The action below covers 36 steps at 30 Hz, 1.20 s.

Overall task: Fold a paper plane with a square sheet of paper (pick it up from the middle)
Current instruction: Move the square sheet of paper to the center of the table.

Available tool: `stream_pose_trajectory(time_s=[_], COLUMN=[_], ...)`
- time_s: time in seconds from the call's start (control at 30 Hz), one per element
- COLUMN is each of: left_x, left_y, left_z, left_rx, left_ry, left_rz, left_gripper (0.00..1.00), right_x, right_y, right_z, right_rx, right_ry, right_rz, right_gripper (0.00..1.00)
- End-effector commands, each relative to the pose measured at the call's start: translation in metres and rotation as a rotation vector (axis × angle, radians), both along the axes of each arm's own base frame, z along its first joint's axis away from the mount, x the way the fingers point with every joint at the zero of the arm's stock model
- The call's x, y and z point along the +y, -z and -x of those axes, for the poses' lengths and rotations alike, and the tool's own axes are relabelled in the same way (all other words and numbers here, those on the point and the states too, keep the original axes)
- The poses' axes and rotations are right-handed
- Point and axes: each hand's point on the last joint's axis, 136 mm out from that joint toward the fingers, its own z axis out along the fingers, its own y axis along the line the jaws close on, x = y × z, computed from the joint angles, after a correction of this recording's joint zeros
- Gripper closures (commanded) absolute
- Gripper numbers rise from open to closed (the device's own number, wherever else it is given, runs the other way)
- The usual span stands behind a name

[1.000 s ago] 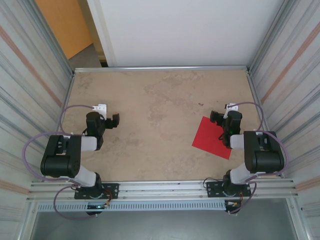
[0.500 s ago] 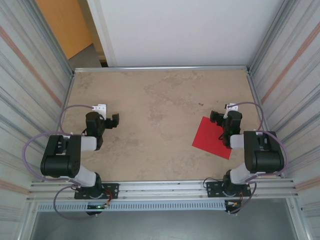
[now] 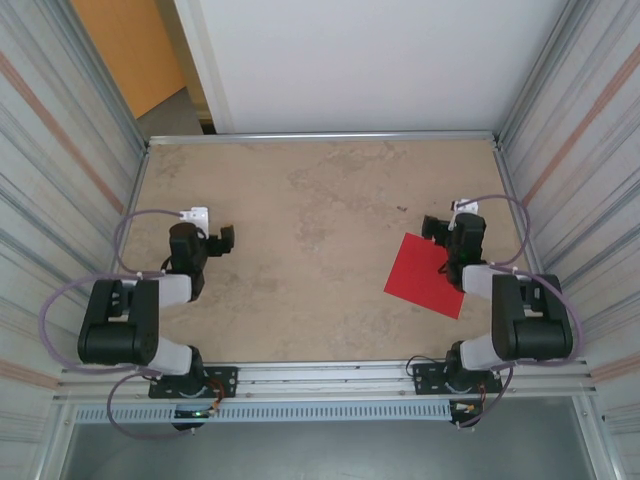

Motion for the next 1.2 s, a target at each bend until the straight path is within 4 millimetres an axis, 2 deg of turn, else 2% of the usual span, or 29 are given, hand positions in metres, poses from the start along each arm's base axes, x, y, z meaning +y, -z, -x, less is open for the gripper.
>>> stream_pose_trajectory(time_s=[0.0, 0.07, 0.17, 0.3, 0.43, 0.53, 0.7, 1.0, 1.17], left_x=[0.019, 0.021, 0.006, -0.038, -0.081, -0.105, -0.147, -0.222, -0.247], left_y=[-0.04, -0.052, -0.066, -0.067, -0.062, -0.055, -0.044, -0.024, -0.016], left_z=[0.002, 0.007, 0.014, 0.014, 0.015, 0.015, 0.019, 0.03, 0.034], left_rx=[-0.03, -0.011, 0.045, 0.171, 0.254, 0.336, 0.429, 0.569, 0.618], left_ry=[-0.122, -0.165, -0.183, -0.054, 0.094, 0.156, 0.263, 0.391, 0.43], left_rz=[0.019, 0.08, 0.289, 0.549, 0.759, 0.809, 0.825, 0.809, 0.821], left_gripper=[0.01, 0.01, 0.01, 0.01, 0.01, 0.02, 0.08, 0.17, 0.23], right_x=[-0.006, 0.002, 0.017, 0.03, 0.037, 0.036, 0.029, 0.021, 0.02], right_y=[-0.034, -0.043, -0.046, -0.034, -0.01, 0.013, 0.041, 0.074, 0.084], right_z=[0.005, 0.011, 0.025, 0.048, 0.077, 0.097, 0.114, 0.122, 0.121], right_rx=[0.004, 0.032, 0.129, 0.301, 0.504, 0.609, 0.669, 0.754, 0.784], right_ry=[0.083, 0.092, 0.088, 0.134, 0.203, 0.255, 0.322, 0.377, 0.383], right_rz=[-0.066, -0.161, -0.298, -0.419, -0.523, -0.587, -0.689, -0.724, -0.715], right_gripper=[0.01, 0.01, 0.01, 0.01, 0.01, 0.02, 0.1, 0.21, 0.23])
